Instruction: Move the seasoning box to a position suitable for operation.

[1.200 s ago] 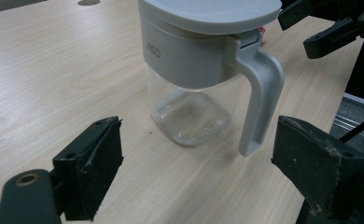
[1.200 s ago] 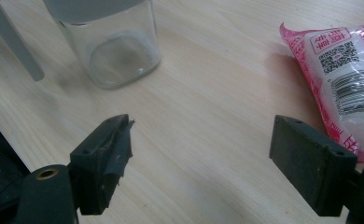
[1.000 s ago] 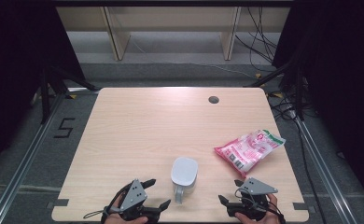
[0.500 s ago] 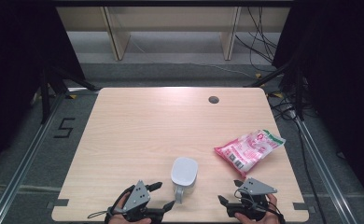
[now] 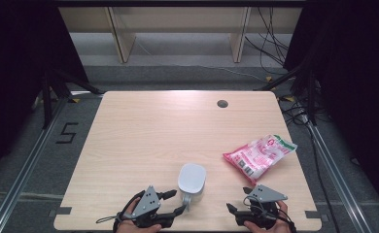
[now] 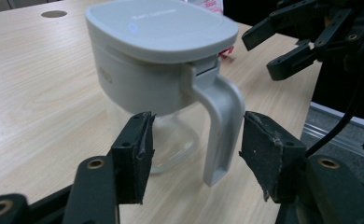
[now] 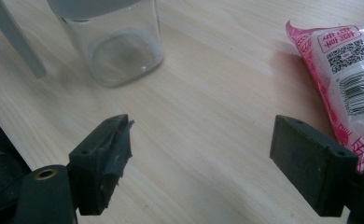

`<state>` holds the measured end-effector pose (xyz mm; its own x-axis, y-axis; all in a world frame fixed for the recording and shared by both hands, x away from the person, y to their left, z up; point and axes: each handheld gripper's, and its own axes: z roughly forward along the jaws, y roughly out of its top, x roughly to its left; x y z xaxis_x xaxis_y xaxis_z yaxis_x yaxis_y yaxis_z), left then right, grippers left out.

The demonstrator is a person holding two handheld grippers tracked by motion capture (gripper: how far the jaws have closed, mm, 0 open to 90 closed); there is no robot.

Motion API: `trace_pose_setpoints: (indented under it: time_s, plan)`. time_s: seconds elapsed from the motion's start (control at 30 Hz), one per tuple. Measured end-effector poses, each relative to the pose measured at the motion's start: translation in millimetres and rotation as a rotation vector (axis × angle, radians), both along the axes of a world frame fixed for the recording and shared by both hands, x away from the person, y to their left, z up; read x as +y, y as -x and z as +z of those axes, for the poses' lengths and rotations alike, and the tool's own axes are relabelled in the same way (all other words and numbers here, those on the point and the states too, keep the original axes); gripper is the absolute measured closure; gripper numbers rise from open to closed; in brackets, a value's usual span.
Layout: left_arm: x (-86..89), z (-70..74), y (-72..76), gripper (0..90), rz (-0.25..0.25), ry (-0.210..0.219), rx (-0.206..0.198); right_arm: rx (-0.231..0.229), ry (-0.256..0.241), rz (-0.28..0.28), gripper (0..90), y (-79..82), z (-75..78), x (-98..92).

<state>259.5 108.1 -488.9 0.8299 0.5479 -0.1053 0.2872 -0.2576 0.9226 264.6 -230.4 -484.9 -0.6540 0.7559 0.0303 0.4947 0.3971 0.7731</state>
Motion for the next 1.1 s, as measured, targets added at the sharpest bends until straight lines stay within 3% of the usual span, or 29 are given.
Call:
trace_pose_setpoints:
  time_s: [0.07, 0.17, 0.23, 0.27, 0.37, 0.43, 0.47, 0.57, 0.63, 0.67, 0.77, 0.83, 0.93, 1.1]
  plan:
    - [-2.4, 0.7, 1.1, 45.1, -0.016, 0.000, -0.004, 0.016, -0.011, -0.004, 21.2, 1.2, -0.1, 0.6]
    - [-6.4, -0.9, 1.5, 46.2, -0.046, 0.021, 0.024, 0.011, 0.006, -0.008, 21.2, 2.9, 0.8, 0.7]
    - [-9.7, -1.6, 1.9, 47.6, -0.065, 0.002, 0.018, 0.015, 0.005, -0.002, 21.2, 2.9, 0.7, 2.3]
    - [-12.1, -1.4, 2.0, 48.3, -0.072, -0.008, 0.014, -0.011, 0.015, -0.001, 21.1, 2.5, 0.0, 2.2]
    - [-16.7, -3.2, -2.4, 54.3, -0.072, -0.043, -0.005, -0.008, 0.015, 0.002, 21.1, 2.9, -0.3, 2.6]
    - [-19.2, -6.8, -6.2, 58.6, -0.075, -0.044, 0.018, -0.010, 0.016, 0.004, 21.1, 2.4, 0.1, 2.3]
    - [-22.2, -10.0, -9.1, 66.1, -0.087, -0.044, 0.018, 0.012, 0.004, -0.006, 21.1, 3.7, 0.7, 2.4]
    - [-23.4, -11.7, -12.5, 69.8, -0.110, -0.052, 0.041, 0.014, 0.009, 0.004, 21.1, 2.8, 0.8, 1.0]
    - [-24.9, -12.0, -15.9, 71.2, -0.096, -0.061, 0.024, 0.027, 0.009, -0.010, 21.1, 4.5, 1.7, 1.8]
    - [-26.2, -12.7, -17.6, 71.2, -0.100, -0.045, 0.025, -0.010, 0.018, 0.004, 21.2, 2.7, 0.7, 0.8]
    - [-25.6, -13.2, -23.8, 71.3, -0.100, -0.052, 0.022, 0.014, 0.006, -0.001, 21.2, 3.5, 1.4, 1.8]
    - [-26.2, -13.2, -24.6, 71.3, -0.079, -0.043, 0.017, 0.014, -0.004, -0.009, 21.2, 3.7, 1.1, 2.7]
    - [-25.3, -13.1, -33.3, 71.3, -0.071, -0.043, 0.026, -0.012, 0.020, 0.009, 21.3, 2.4, 1.2, -0.1]
    - [-25.1, -12.4, -42.3, 71.3, -0.071, -0.050, 0.029, 0.007, 0.007, 0.000, 21.4, 3.5, 0.8, 1.2]
